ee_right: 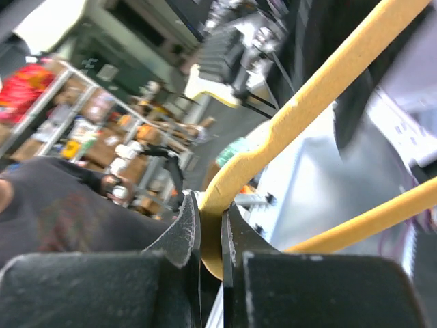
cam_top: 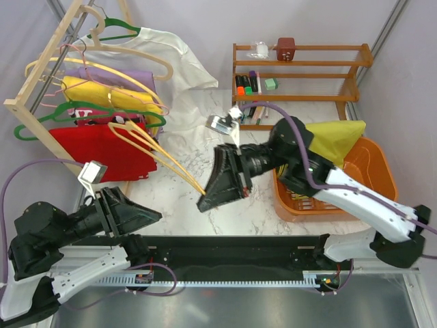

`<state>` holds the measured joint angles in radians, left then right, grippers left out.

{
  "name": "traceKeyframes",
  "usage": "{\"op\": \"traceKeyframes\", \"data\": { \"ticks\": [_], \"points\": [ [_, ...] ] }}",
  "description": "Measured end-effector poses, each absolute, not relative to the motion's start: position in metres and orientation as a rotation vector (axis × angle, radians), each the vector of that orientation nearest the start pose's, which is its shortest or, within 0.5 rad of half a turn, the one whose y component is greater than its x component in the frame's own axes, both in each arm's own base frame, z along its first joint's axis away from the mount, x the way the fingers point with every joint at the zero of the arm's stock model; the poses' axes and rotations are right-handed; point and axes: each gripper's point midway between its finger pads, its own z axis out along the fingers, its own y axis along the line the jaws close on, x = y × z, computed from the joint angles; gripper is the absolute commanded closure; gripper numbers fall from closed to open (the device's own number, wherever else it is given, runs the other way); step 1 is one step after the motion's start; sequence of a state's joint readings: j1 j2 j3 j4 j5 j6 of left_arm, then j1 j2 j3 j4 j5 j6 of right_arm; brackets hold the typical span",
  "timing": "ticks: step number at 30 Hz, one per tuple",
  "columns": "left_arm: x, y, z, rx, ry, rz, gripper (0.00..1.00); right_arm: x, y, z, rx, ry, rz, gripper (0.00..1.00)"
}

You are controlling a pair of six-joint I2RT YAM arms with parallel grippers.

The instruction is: Remove the trousers from the hanger

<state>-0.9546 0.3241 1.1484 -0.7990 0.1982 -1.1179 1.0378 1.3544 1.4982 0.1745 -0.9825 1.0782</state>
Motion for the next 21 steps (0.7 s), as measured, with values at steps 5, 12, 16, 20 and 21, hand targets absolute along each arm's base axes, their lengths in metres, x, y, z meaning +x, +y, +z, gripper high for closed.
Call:
{"op": "traceKeyframes", "data": {
  "ticks": [5,12,16,20,21],
  "points": [
    [0.014,-0.158,0.441,0.106,1.767,-1.798,0.37,0.014,0.328,0.462,-1.058,1.698,2.012,1.00],
    [0.022,-0.180,0.457,0.136,1.770,-1.831,0.33,0.029,0.281,0.384,-0.895,2.032,1.621,1.00],
    [0.036,-0.171,0.478,-0.012,1.707,-1.826,0.34,0.028,0.253,0.348,-0.876,2.189,1.444,1.00],
    [0.051,-0.165,0.514,-0.110,1.641,-1.801,0.35,0.031,0.234,0.326,-0.882,2.270,1.304,1.00],
    [0.056,-0.168,0.524,-0.124,1.640,-1.789,0.35,0.030,0.232,0.321,-0.891,2.284,1.281,1.00]
  ]
}}
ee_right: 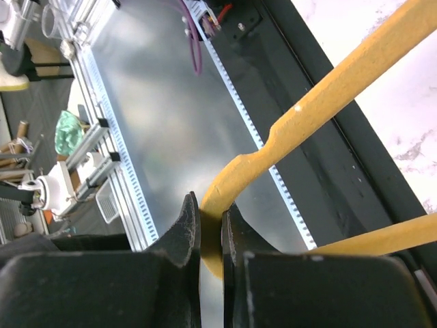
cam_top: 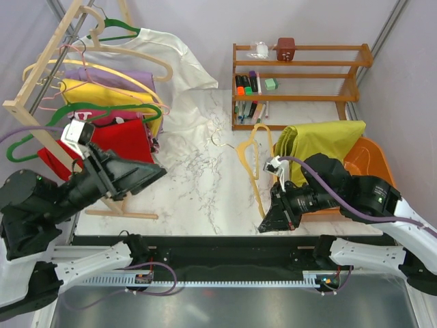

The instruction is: Remove the trousers from the hanger

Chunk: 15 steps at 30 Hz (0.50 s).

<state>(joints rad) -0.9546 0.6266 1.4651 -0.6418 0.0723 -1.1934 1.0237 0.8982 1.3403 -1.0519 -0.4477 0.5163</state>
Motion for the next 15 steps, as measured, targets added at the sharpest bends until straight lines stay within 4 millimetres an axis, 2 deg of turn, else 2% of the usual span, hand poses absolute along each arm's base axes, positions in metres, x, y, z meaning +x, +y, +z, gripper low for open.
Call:
{"op": "traceKeyframes", "data": {
  "ticks": [2,4,6,9,15],
  "points": [
    [0.070,-0.181,0.531,-0.145,1.664,-1.758,0.34,0.030,0.228,0.314,-0.915,2.314,1.248,1.00],
    [0.086,-0.197,0.522,-0.163,1.719,-1.703,0.34,0.030,0.227,0.308,-0.940,2.340,1.220,1.00],
    [0.104,-0.215,0.501,-0.180,1.805,-1.614,0.32,0.030,0.225,0.304,-0.968,2.360,1.194,1.00],
    [0.123,-0.230,0.473,-0.193,1.904,-1.495,0.31,0.029,0.224,0.306,-1.007,2.364,1.176,1.00],
    [0.139,-0.239,0.428,-0.196,2.040,-1.331,0.30,0.026,0.225,0.313,-1.078,2.330,1.188,1.00]
  ]
}}
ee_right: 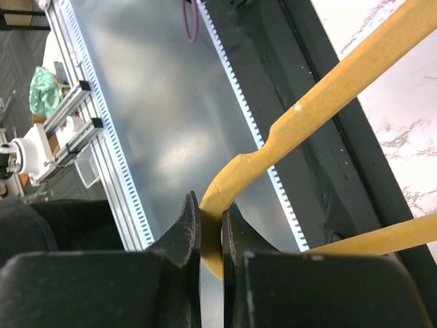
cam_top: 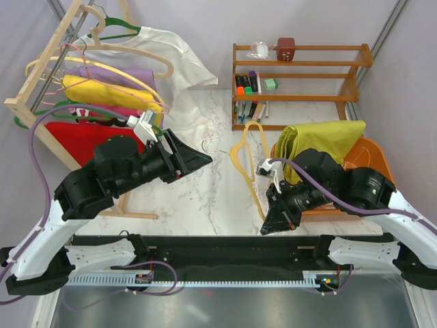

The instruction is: Remove the trousers from the hanger

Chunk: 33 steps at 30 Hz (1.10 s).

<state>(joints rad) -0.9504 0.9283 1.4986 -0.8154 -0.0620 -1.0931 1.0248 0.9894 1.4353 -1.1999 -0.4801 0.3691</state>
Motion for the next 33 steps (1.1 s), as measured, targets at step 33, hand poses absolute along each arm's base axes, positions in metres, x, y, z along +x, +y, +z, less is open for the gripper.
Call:
{"op": "traceKeyframes", "data": {
  "ticks": [33],
  "points": [
    [0.168,-0.223,0.359,-0.188,2.186,-0.922,0.47,-0.011,0.229,0.333,-1.301,2.294,1.389,1.00]
  ]
}}
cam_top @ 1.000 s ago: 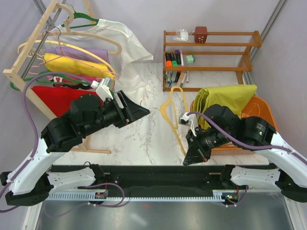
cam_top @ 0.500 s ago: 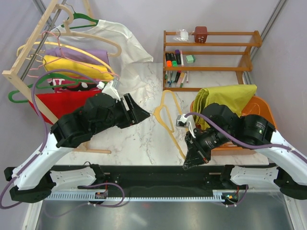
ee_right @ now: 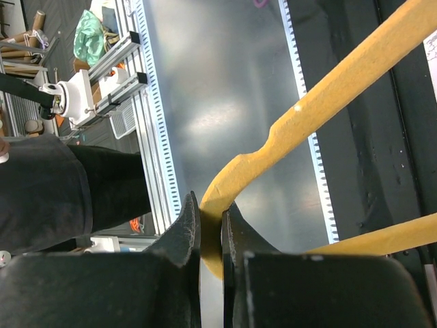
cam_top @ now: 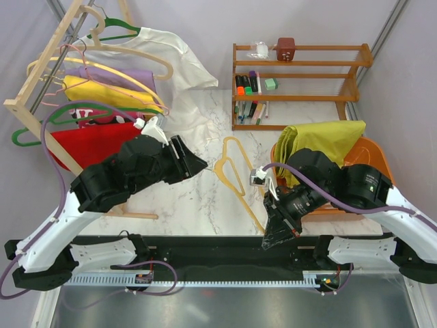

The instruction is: Remove the trousers from the hanger

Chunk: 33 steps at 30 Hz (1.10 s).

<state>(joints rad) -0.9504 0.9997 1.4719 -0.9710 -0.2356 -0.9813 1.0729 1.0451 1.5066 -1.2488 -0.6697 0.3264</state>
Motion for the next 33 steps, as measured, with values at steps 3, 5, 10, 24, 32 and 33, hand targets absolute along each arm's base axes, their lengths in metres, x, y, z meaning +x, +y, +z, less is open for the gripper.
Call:
{"op": "traceKeyframes", "data": {
  "ticks": [3,5,10,24,32,33],
  "points": [
    [0.167,-0.221,0.356,-0.192,2.189,-0.917,0.63,-0.013,0.228,0.333,-1.305,2.289,1.388,1.00],
    [0.166,-0.219,0.355,-0.200,2.190,-0.920,0.69,-0.013,0.228,0.333,-1.305,2.287,1.377,1.00],
    [0.164,-0.219,0.353,-0.254,2.197,-0.944,0.92,-0.007,0.227,0.326,-1.302,2.283,1.294,1.00],
    [0.163,-0.214,0.353,-0.555,2.171,-1.065,0.98,0.018,0.216,0.309,-1.362,2.146,0.955,1.00],
    [0.170,-0.212,0.356,-0.691,2.140,-1.088,0.76,0.039,0.213,0.301,-1.409,2.069,0.781,1.00],
    [0.170,-0.212,0.355,-0.697,2.143,-1.086,0.64,0.041,0.213,0.300,-1.416,2.066,0.763,1.00]
  ]
}}
